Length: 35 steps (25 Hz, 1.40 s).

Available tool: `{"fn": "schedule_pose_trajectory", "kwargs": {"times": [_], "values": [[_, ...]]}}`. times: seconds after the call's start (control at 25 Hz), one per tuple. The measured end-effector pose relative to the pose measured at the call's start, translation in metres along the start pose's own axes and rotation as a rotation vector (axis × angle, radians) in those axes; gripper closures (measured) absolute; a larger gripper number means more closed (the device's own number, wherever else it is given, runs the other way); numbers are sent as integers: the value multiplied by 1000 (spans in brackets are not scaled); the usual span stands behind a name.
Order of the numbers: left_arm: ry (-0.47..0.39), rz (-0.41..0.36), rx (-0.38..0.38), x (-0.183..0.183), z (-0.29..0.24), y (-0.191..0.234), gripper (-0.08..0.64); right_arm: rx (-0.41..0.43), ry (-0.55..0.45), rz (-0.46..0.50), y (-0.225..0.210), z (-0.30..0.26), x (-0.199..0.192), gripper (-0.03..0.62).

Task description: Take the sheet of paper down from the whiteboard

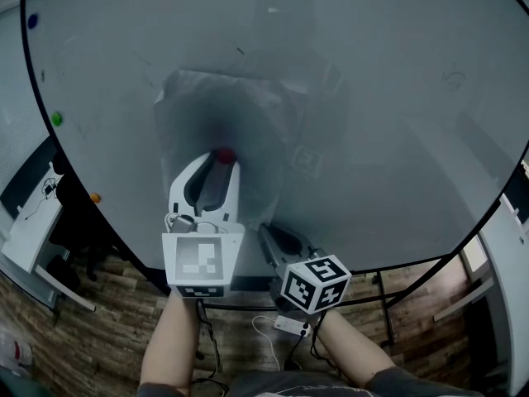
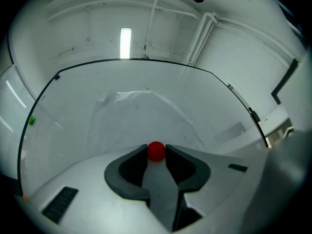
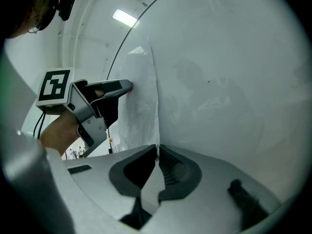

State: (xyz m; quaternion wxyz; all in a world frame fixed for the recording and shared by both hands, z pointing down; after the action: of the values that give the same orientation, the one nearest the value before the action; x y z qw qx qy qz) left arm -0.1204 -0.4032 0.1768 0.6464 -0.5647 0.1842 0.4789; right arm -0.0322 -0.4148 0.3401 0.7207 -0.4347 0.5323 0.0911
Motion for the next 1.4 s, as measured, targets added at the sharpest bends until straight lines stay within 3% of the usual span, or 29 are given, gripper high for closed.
{"fn": "schedule_pose_trajectory", "kwargs": {"times": [0.24, 0.6, 1.04, 1.4], "values": [[-34, 41, -16, 12, -1, 2, 438, -24, -7, 53, -3, 2, 1, 555], [-40, 83, -36, -5, -3, -5, 440, -76, -7, 91, -13, 3, 1, 559], [32, 163, -82, -42, 42, -15, 440, -120, -28, 72, -7, 22, -15, 561], [162, 251, -123, -95, 95, -34, 440, -187, 14, 81, -3, 45, -45, 563]]}}
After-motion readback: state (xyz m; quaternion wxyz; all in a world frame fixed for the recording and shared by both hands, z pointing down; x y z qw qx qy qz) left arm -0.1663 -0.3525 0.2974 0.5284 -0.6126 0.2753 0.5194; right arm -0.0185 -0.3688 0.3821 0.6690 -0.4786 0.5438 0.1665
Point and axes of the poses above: the fingertips, and each gripper's own axes: z backward along the fingers, y to its left, x out of its top, the point moved 4 cm from there along z, backward along the fingers, and after that the axes turned 14 degrees about -z, right-handed, at the moved point
